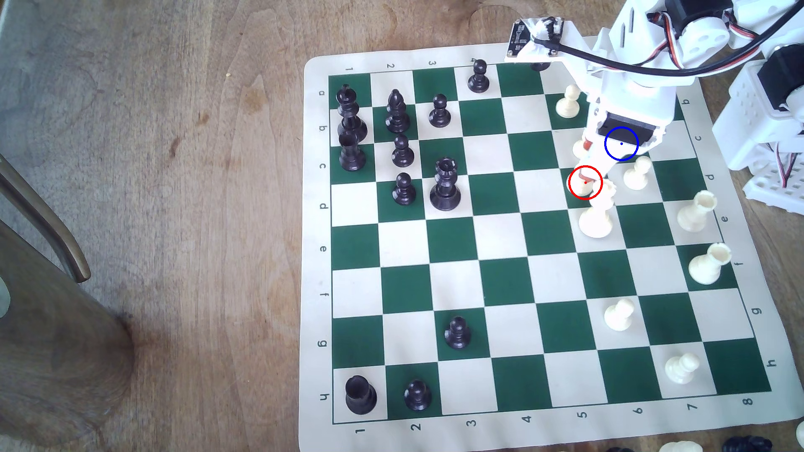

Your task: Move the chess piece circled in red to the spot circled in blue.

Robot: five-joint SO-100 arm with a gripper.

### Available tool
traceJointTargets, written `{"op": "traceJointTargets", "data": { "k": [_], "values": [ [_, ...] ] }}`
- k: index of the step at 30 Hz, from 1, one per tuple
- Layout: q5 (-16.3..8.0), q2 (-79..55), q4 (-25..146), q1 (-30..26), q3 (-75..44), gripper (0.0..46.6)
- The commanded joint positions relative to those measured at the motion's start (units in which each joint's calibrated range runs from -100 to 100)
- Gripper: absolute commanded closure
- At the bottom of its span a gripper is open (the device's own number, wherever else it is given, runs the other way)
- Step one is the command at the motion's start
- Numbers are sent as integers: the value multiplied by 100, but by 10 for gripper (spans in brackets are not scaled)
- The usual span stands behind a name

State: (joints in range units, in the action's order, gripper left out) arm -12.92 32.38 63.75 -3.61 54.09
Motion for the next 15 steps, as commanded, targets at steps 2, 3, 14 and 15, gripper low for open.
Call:
{"op": "traceJointTargets", "data": {
  "k": [2,3,14,15],
  "values": [
    [-49,217,112,-41,-368,335],
    [-54,234,120,-41,-386,330],
    [-83,420,382,-18,-676,311],
    [-83,420,407,-2,-722,314]
  ]
}}
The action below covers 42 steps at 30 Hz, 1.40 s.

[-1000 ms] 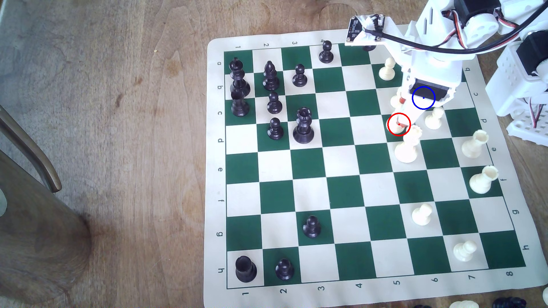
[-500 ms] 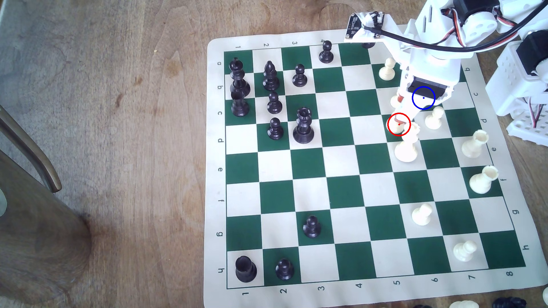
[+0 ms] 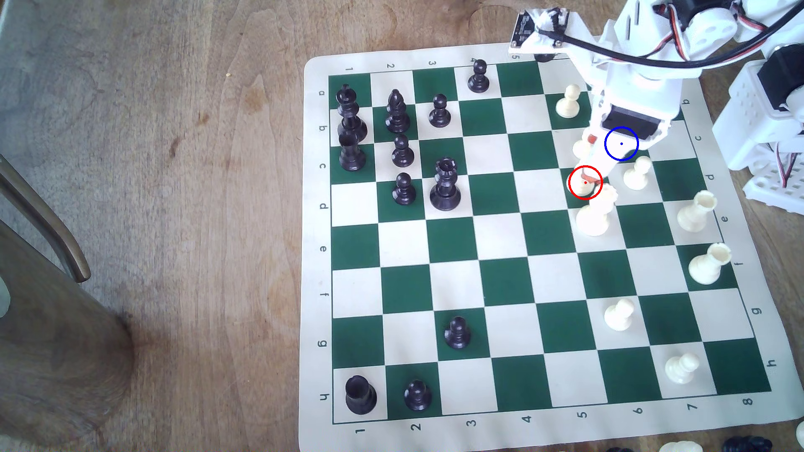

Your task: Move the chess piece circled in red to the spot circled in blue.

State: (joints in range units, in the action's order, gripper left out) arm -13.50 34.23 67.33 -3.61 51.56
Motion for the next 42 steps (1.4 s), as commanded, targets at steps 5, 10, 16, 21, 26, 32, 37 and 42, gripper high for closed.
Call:
{"op": "traceJointTargets", "data": {
  "k": [5,10,16,21,26,32,37,42],
  "values": [
    [0,228,89,5,-478,338],
    [34,202,114,29,-478,383],
    [5,202,106,-65,-441,372],
    [0,126,-17,-88,-342,373],
    [15,66,-99,-88,-251,372],
    [10,-171,-320,-112,48,373],
    [-15,-205,-402,-214,139,373],
    [-34,-231,-582,-237,356,373]
  ]
}}
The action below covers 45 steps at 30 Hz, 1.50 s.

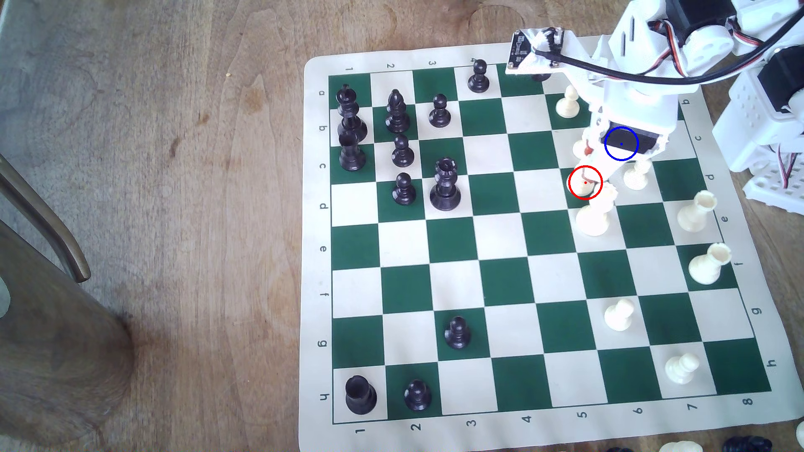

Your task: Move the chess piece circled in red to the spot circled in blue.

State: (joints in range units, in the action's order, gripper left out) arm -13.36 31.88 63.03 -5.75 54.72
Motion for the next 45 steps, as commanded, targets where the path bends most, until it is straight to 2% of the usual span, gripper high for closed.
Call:
{"op": "traceJointTargets", "data": {
  "k": [1,7,10,11,12,18,26,33,37,41,45],
  "values": [
    [-49,-22,-177,-23,67,373],
    [-73,-73,-332,-101,131,387],
    [-59,-64,-324,-101,131,422],
    [-39,-64,-324,-101,131,454],
    [-39,-64,-324,-94,131,462],
    [-20,46,-201,-47,-60,464],
    [68,284,560,102,-1066,464],
    [269,513,1322,454,-1864,464],
    [264,819,1920,579,-2281,464],
    [327,963,2100,845,-2236,464],
    [376,946,2141,1338,-1819,464]
  ]
}}
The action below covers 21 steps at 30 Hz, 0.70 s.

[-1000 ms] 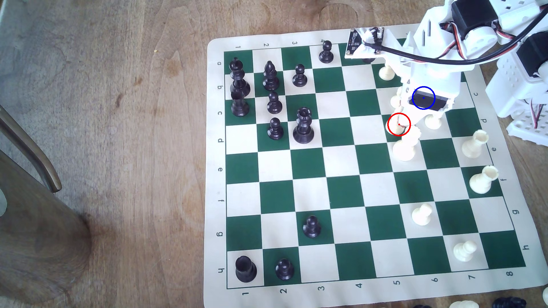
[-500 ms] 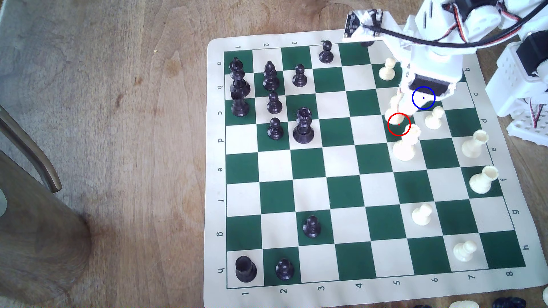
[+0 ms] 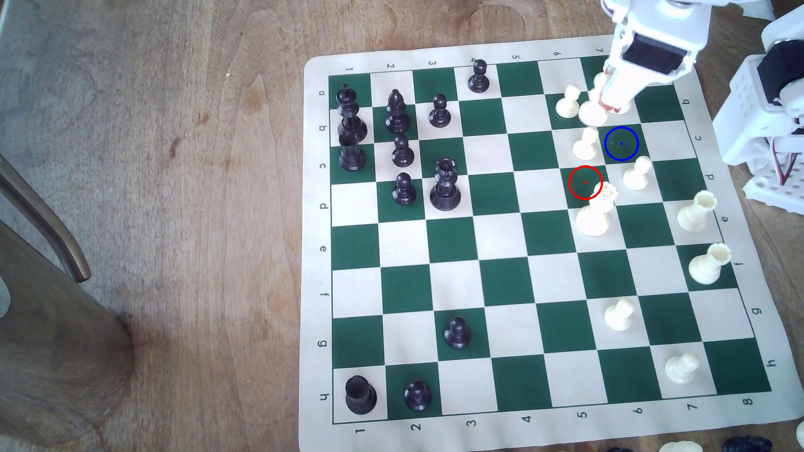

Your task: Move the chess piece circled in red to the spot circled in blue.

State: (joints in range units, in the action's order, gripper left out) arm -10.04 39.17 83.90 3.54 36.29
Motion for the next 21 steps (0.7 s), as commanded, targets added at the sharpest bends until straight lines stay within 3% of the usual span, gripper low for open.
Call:
{"op": "traceJointTargets", "data": {
  "k": [1,8,21],
  "values": [
    [24,251,217,487,70,464],
    [78,226,397,948,297,464],
    [29,-114,-463,761,1666,464]
  ]
}}
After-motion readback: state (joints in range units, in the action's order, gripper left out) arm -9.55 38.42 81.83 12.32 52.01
